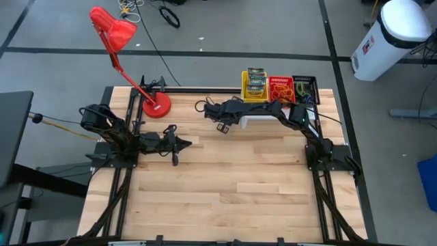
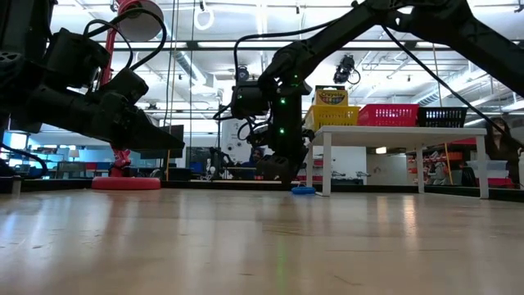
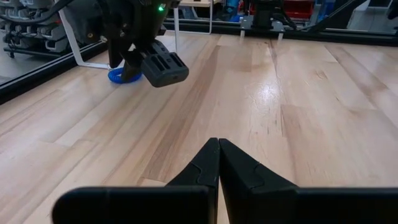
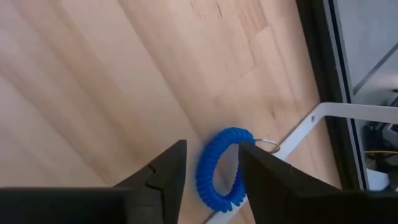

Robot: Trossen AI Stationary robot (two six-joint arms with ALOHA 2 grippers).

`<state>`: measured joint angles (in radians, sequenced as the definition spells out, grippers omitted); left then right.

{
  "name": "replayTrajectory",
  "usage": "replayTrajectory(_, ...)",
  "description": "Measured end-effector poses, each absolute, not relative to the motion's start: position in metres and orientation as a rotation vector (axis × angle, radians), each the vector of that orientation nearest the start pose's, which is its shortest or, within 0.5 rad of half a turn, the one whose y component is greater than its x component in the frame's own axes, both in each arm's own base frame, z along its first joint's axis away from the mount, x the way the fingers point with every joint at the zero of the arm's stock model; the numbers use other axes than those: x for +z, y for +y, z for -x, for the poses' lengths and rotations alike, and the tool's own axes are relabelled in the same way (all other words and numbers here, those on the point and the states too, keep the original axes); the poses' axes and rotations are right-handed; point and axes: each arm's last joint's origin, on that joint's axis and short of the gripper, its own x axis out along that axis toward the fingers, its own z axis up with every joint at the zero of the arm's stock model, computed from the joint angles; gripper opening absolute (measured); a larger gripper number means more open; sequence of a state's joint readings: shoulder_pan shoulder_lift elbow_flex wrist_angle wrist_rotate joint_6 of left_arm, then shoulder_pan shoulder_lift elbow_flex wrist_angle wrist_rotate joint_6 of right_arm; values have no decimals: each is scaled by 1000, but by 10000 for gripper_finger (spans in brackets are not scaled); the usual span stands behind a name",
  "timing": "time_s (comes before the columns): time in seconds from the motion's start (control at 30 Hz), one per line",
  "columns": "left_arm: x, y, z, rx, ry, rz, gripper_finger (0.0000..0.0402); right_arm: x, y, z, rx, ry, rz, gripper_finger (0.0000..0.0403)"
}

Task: Pick & Place Office Desk Supplies
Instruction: Put the blue spring keychain on the black basket

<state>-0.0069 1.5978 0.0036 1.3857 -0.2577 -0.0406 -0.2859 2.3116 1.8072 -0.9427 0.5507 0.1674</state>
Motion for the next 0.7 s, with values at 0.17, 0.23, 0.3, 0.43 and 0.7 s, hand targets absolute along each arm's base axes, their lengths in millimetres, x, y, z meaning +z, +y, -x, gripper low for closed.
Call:
replayTrajectory(0.17,101,6,-175,254,202,13,10,141,-143,-431,-803,1395,65,166)
replayTrajectory(0.23,101,6,-175,254,202,13,10,141,-144,-431,-805,1395,62,167)
replayTrajectory(0.3,101,6,-175,254,202,13,10,140,-145,-431,-807,1394,61,167)
replayTrajectory(0.43,101,6,-175,254,208,16,10,139,-148,-430,-805,1399,64,167)
replayTrajectory(0.7,99,6,-175,257,223,39,10,139,-148,-430,-794,1410,78,167)
